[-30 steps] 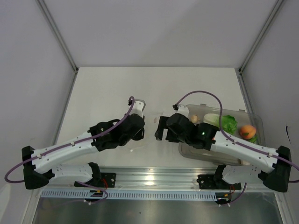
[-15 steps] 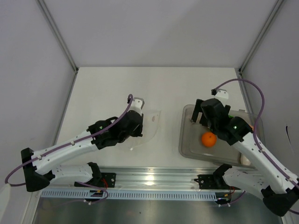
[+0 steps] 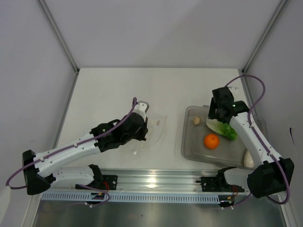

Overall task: Place the food in the zip-top bag and seal the zipper
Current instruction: Pick up the fake vegetable from the bin.

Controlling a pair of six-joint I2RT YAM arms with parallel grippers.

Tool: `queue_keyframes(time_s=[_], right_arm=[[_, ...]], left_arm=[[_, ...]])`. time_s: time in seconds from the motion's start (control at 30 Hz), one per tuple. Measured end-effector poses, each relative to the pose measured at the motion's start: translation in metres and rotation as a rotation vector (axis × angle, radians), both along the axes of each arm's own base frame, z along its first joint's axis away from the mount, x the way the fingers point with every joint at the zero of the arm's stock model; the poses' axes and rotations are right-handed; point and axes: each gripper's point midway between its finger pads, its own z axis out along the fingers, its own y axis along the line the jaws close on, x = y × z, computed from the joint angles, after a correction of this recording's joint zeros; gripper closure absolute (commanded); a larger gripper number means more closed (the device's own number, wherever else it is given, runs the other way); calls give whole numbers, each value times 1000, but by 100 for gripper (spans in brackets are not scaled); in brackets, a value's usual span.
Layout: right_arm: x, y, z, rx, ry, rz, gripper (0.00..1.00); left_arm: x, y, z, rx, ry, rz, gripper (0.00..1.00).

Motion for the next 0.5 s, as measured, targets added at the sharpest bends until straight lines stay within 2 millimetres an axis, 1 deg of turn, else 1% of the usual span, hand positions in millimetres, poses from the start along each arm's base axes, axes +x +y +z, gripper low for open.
queue_keyframes(time_s=[0.03, 0.13, 0.2, 0.33, 0.43, 0.5], right_arm=[[0, -5, 0, 38, -15, -47, 1], [-4, -8, 1, 191, -86, -152, 1], [-10, -3, 4, 275, -122, -196, 0], [-15, 4, 17, 422, -203, -290, 1], [-22, 0, 23, 527, -274, -387, 1], [-31, -5, 20, 592, -307, -456, 1]], left_arm=[[0, 0, -2, -1, 4, -3, 100], [-2, -2, -6, -6, 15, -14, 99], [-2, -4, -6, -13, 18, -19, 99], [-3, -5, -7, -15, 21, -24, 99], [-4, -5, -8, -17, 25, -30, 99], [-4, -6, -8, -20, 28, -33, 100]])
